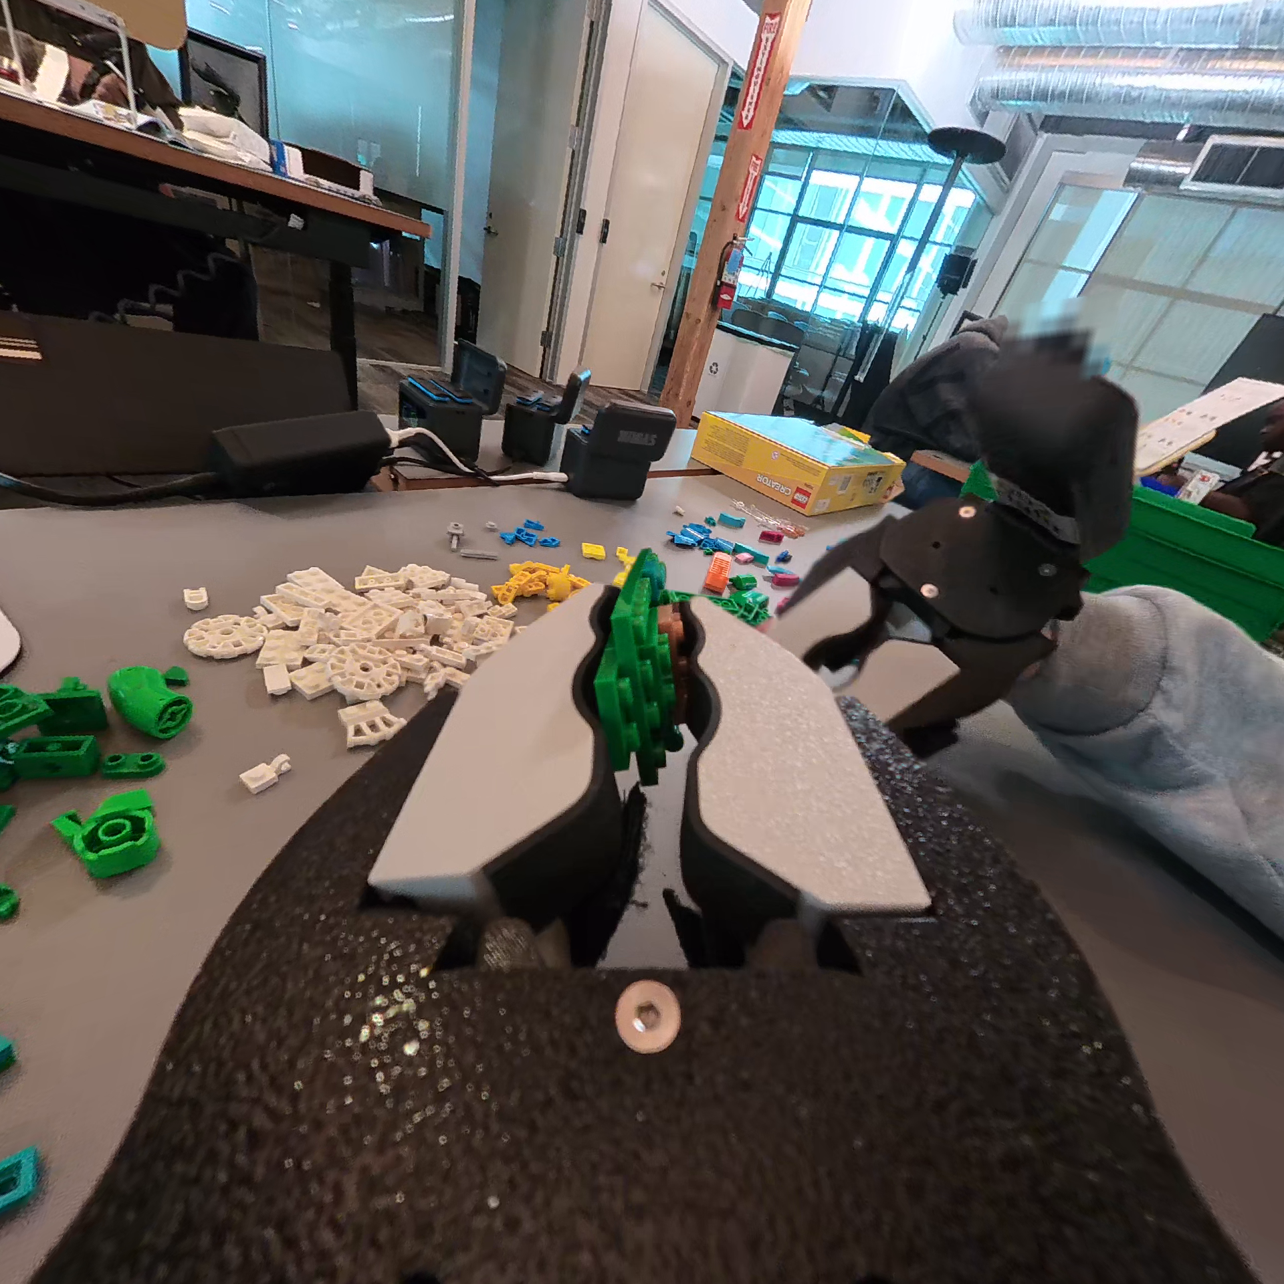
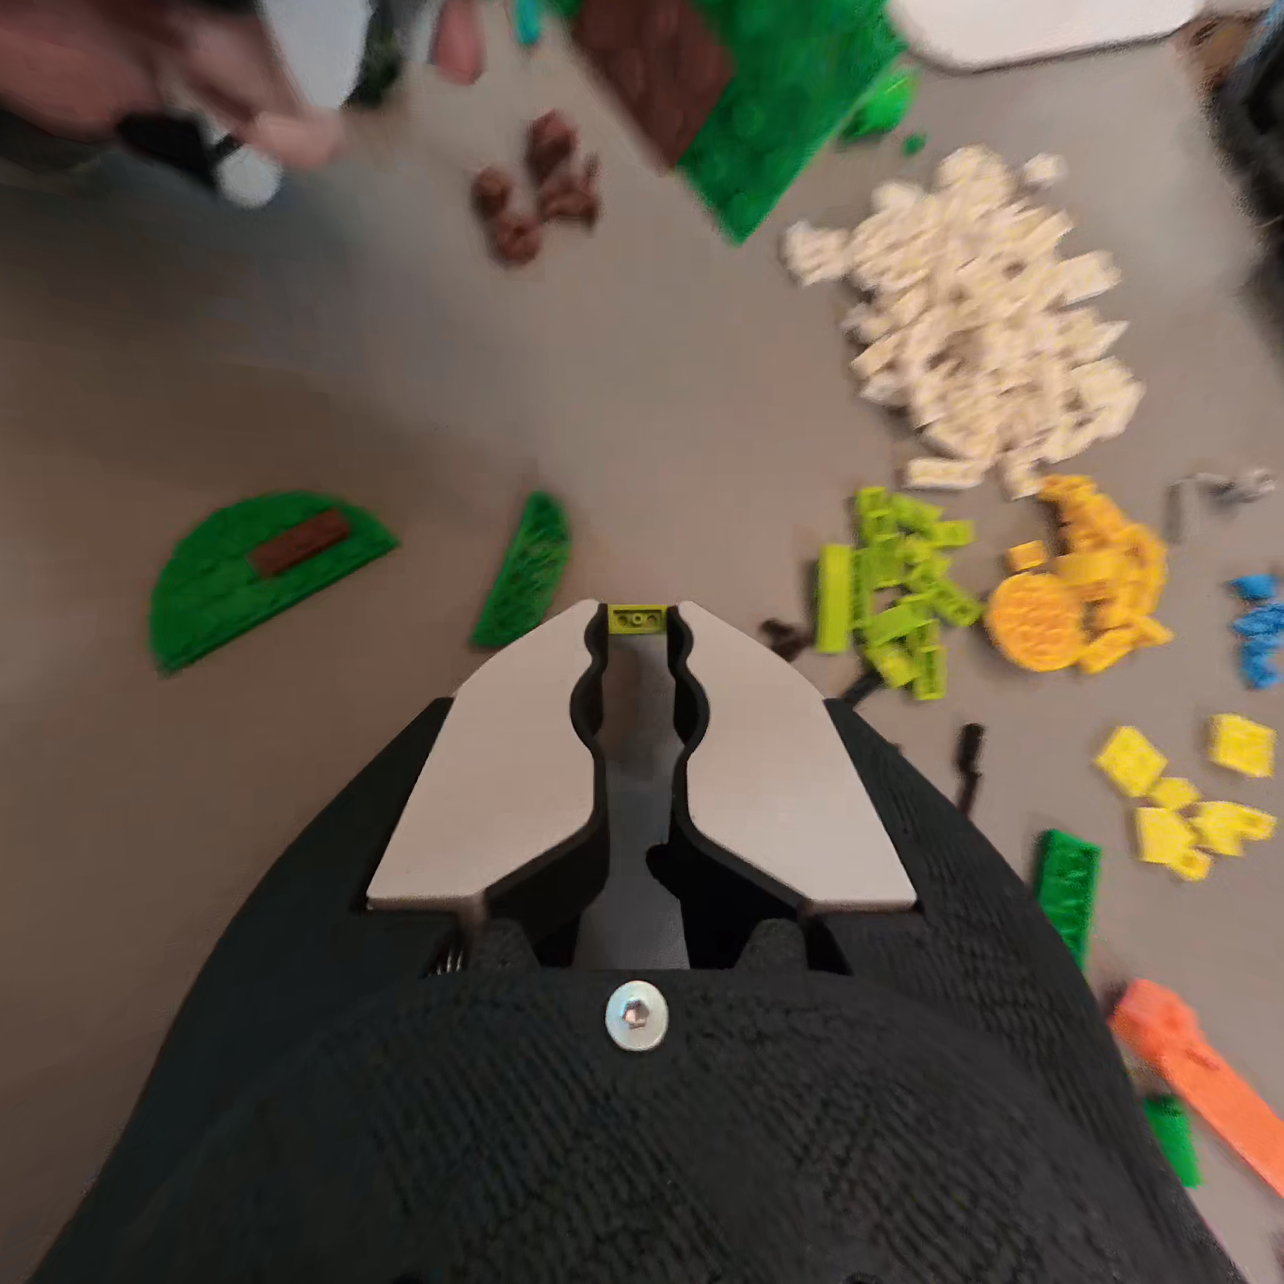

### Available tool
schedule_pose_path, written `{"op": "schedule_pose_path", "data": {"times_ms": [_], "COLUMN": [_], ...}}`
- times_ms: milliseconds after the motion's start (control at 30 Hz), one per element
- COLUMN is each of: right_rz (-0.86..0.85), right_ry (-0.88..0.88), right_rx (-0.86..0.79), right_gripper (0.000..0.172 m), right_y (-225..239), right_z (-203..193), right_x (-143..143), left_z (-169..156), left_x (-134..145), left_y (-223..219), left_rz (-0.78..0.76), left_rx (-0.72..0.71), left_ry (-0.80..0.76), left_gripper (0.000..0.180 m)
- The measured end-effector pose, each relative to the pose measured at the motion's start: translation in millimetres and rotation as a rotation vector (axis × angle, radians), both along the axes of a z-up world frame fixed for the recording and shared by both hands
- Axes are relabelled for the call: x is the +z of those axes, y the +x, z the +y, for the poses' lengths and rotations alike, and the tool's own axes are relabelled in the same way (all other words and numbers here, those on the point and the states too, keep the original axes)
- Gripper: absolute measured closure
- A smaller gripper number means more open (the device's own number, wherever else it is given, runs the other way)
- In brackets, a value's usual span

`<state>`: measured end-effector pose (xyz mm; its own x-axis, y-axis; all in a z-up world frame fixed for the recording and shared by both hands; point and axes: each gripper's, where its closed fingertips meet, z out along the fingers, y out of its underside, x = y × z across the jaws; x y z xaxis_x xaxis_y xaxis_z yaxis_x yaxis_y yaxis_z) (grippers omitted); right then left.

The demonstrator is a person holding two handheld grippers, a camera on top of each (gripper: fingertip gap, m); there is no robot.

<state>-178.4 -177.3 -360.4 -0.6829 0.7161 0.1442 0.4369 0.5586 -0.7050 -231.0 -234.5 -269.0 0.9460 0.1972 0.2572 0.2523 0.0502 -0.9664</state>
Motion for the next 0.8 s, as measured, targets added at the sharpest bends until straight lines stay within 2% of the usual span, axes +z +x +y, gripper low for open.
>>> {"op": "schedule_pose_path", "data": {"times_ms": [100,233,300,367,500,600,700,800], "right_rz": [0.139,0.175,0.185,0.208,0.355,0.542,0.764,0.812], "right_ry": [0.050,0.201,0.211,0.178,0.082,0.032,0.153,0.310], "right_rx": [-0.125,-0.173,-0.171,-0.177,-0.153,-0.055,0.017,0.038], "right_gripper": [0.157,0.157,0.156,0.141,0.127,0.126,0.134,0.132], "right_y": [-39,-67,-74,-77,-70,-50,-32,-29], "right_z": [19,36,37,35,19,-11,-35,-44], "right_x": [15,8,5,10,40,70,89,87], "left_z": [-1,0,-1,-1,-2,0,3,8], "left_x": [-1,-4,-4,-3,-2,-5,-8,-9], "left_y": [-2,-4,-6,-7,-8,-5,0,10], "left_rz": [-0.038,-0.076,-0.083,-0.093,-0.155,-0.228,-0.257,-0.245], "left_rx": [-0.002,-0.011,-0.010,-0.014,-0.026,-0.066,-0.109,-0.170], "left_ry": [0.016,0.022,0.025,0.033,0.062,0.079,0.067,0.045], "left_gripper": [0.164,0.164,0.164,0.164,0.164,0.164,0.164,0.164]}}
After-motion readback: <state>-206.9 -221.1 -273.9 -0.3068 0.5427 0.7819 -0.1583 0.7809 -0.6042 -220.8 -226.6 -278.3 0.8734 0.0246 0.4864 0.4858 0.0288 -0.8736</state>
